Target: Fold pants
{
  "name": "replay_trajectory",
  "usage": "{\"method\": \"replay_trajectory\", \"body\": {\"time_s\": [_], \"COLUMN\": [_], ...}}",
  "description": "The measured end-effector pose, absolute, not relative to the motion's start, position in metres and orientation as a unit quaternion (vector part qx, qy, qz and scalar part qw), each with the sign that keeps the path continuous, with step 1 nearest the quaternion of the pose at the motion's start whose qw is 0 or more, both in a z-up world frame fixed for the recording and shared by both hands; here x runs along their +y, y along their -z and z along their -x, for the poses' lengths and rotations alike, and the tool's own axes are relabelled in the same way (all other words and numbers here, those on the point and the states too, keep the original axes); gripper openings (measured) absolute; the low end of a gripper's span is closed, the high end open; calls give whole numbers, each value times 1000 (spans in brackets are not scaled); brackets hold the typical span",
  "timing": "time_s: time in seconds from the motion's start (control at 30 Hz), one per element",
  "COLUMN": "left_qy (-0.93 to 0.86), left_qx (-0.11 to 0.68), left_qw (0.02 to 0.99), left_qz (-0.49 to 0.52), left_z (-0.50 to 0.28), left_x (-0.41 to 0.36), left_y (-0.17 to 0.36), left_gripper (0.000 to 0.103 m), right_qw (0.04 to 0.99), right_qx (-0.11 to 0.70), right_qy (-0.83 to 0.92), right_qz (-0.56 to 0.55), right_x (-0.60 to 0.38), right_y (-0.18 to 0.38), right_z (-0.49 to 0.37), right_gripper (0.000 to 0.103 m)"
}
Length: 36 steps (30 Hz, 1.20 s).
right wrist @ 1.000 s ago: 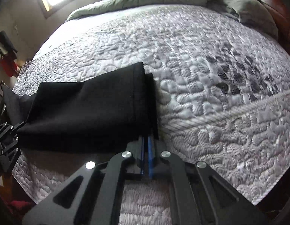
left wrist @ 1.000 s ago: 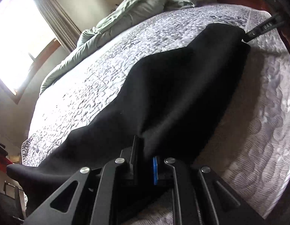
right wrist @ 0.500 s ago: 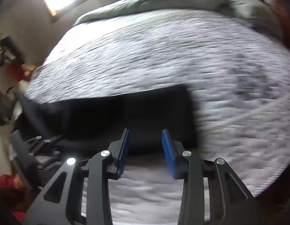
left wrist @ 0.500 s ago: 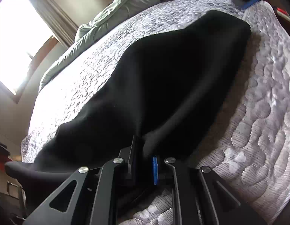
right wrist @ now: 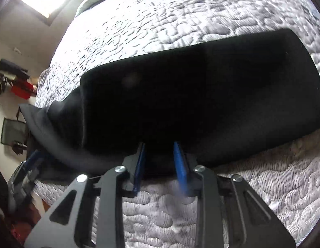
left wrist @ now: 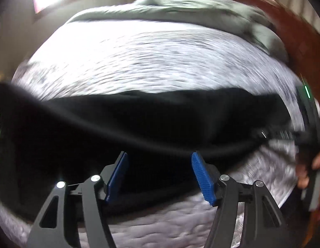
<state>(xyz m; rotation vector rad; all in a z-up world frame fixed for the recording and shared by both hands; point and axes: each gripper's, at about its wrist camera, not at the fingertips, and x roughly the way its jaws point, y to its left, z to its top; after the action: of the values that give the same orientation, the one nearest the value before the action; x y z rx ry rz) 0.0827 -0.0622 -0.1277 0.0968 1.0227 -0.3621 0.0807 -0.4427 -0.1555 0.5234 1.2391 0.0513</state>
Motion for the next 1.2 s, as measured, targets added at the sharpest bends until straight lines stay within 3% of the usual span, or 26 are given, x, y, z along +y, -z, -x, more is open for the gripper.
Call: {"method": "replay_trajectory", "body": {"time_s": [0.17,0.33,0.4,0.47,0.57,0.73,0.8,0.83,1.1,1.2], "left_qy": [143,105,92,91,97,91,81,72,67,81], "left_qx": [545,596,610,622,607,495,469,458,438,448], "left_qw": [825,794,783,770,770,852,867,873,878,867], "left_qz": [39,65,78,109,173,148,148,152,179,201], "left_z": [-140,-175,-184,-183,-161,-90,-60,-43,-6,-5], "left_x": [-16,-2,5,17,37,39,38,39,45,62], "left_y": [128,143,150,161,168,143,145,150,184,179], "left_gripper": [75,80,71,18,12,11,11,10,10,25], "right_qw": [776,781,783,783,784,784,791,800,791,792], "right_qx": [572,584,587,587,588,597,597,591,596,601], "right_qy": [-21,-10,-6,-5,-7,-6,4,5,-122,-104], "right_qz": [-265,-219,-205,-205,-200,-171,-133,-107,-57,-40], "right_x": [-453,-434,-427,-424,-419,-403,-385,-370,-240,-220], "right_y": [158,153,153,154,154,149,138,130,124,142], "right_z": [-83,-87,-89,-88,-90,-96,-98,-97,-101,-104], "right_gripper": [20,20,20,20,20,22,41,44,42,45]}}
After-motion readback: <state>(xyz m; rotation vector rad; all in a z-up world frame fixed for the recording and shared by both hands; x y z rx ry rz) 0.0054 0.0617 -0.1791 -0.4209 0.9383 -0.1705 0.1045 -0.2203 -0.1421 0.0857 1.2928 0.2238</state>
